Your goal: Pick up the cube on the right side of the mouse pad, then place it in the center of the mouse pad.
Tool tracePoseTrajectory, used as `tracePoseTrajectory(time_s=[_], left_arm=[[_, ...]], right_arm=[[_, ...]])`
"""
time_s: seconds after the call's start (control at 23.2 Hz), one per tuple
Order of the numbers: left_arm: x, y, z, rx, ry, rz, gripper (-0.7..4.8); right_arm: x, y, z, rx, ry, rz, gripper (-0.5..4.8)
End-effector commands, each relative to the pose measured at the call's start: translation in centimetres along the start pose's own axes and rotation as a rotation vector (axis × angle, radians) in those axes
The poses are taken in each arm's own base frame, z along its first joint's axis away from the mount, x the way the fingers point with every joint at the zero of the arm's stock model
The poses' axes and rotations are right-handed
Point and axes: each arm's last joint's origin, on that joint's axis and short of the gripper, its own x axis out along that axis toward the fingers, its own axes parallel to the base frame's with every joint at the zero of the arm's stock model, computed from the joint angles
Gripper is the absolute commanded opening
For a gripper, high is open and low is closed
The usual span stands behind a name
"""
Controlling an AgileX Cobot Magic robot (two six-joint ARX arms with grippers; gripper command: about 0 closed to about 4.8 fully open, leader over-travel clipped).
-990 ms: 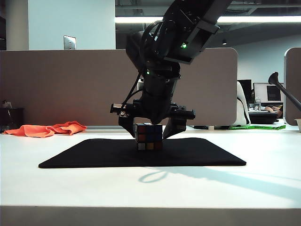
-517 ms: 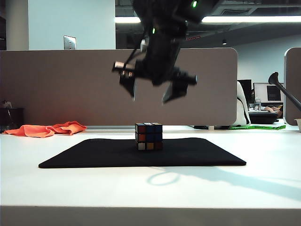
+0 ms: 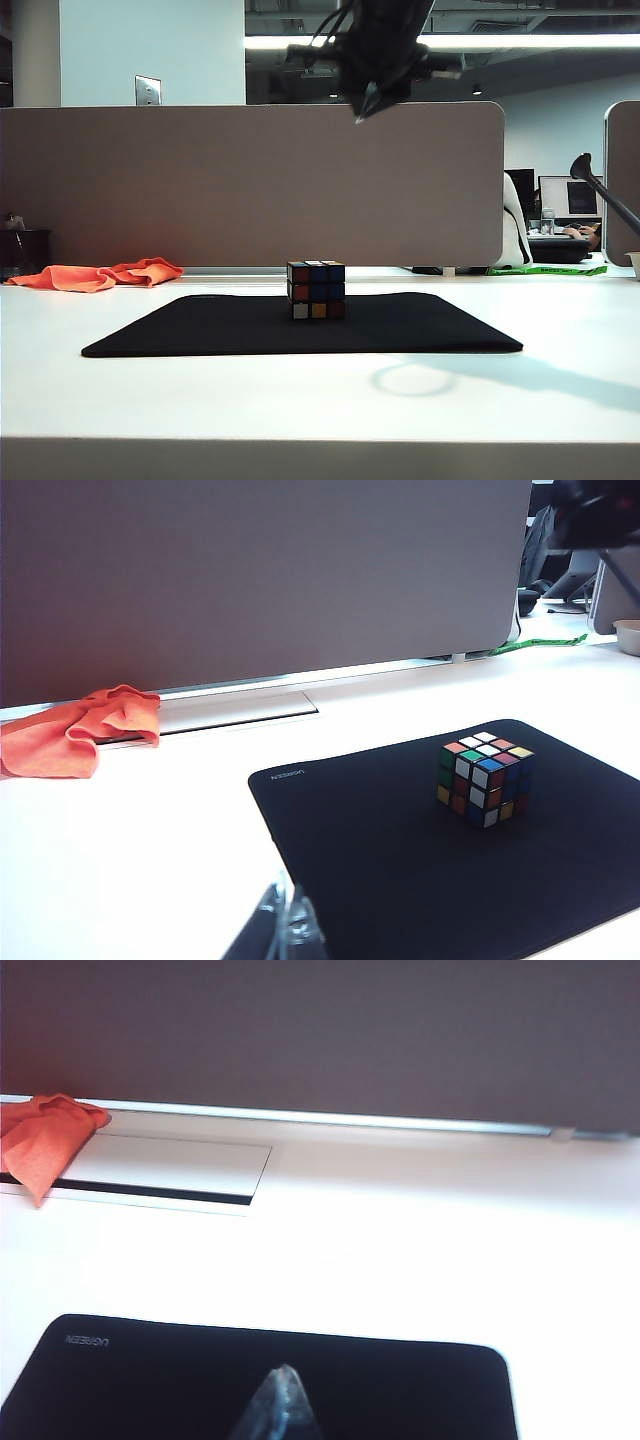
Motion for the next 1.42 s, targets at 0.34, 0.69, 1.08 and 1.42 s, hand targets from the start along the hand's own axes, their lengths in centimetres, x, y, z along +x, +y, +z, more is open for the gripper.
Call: tracePoseTrajectory(time_s=[0.34, 0.69, 1.08, 1.42], left_arm=[[0.0, 0.0, 0.1, -0.066, 0.002, -0.002, -0.06], [0.0, 0.0, 0.0, -0.067, 0.007, -0.003, -0.06], [0.0, 0.0, 0.0, -0.070, 0.008, -0.005, -0.06], [0.0, 0.0, 0.0, -0.071, 0.007, -0.006, -0.06]], right_arm=[[-3.6, -4.5, 2.6, 0.022, -0.063, -0.071, -0.05], [-9.6, -8.7, -0.4, -0.039, -0.089, -0.103, -0.05], [-17.1, -14.6, -9.0, -0.079, -0.101, -0.073, -0.05], [-21.8, -17.6, -15.9, -0.055, -0.288, -0.138, -0.05]])
